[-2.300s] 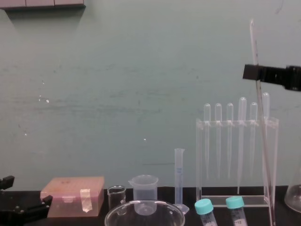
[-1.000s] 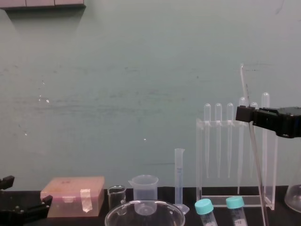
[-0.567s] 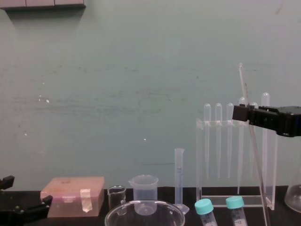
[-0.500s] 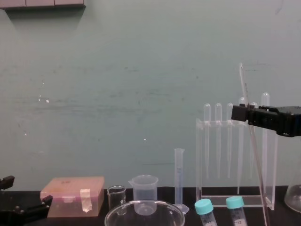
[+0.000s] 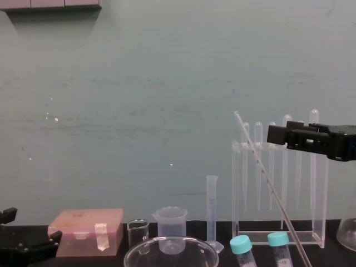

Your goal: Hold the thermometer with one hand and immerse one end into the beaker, then reinsert it into the test tube rack.

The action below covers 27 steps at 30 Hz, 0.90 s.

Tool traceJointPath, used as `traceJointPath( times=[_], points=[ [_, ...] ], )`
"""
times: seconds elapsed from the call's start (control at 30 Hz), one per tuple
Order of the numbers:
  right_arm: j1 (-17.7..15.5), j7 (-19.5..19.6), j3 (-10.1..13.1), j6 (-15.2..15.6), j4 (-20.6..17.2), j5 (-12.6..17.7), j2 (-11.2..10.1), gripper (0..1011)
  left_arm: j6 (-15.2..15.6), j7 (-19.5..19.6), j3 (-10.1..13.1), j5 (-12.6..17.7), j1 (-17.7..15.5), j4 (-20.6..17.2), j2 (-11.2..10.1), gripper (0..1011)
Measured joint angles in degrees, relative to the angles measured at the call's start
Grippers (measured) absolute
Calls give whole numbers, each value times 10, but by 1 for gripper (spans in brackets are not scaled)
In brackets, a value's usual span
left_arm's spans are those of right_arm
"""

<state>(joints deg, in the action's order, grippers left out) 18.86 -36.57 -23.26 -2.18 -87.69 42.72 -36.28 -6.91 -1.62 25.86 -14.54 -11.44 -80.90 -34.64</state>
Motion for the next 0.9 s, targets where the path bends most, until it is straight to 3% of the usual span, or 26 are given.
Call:
traceJointPath(
  times=[0.23,0.33,0.4,0.47,0.5,0.63,0.67,0.77,0.9],
  points=[
    [0,0,0,0,0,0,0,984,0,0,0,0,0,0,0,1008],
    [-1,6,2,0,0,0,2,1002,0,0,0,0,0,0,0,1008],
    [-5,32,12,-4,-3,-5,9,1002,0,0,0,0,0,0,0,1008],
    [-12,79,25,-10,-4,-25,18,1002,0,0,0,0,0,0,0,1008],
    [-12,79,25,-10,-4,-25,18,1002,0,0,0,0,0,0,0,1008],
    [-32,219,41,-12,1,-113,29,1002,0,0,0,0,0,0,0,1008],
    [-39,265,41,-3,7,-149,31,1002,0,0,0,0,0,0,0,1008],
    [-54,329,36,23,24,-196,36,1002,0,0,0,0,0,0,0,1008],
    [-70,365,31,50,39,-220,43,1002,0,0,0,0,0,0,0,1008]
  ],
)
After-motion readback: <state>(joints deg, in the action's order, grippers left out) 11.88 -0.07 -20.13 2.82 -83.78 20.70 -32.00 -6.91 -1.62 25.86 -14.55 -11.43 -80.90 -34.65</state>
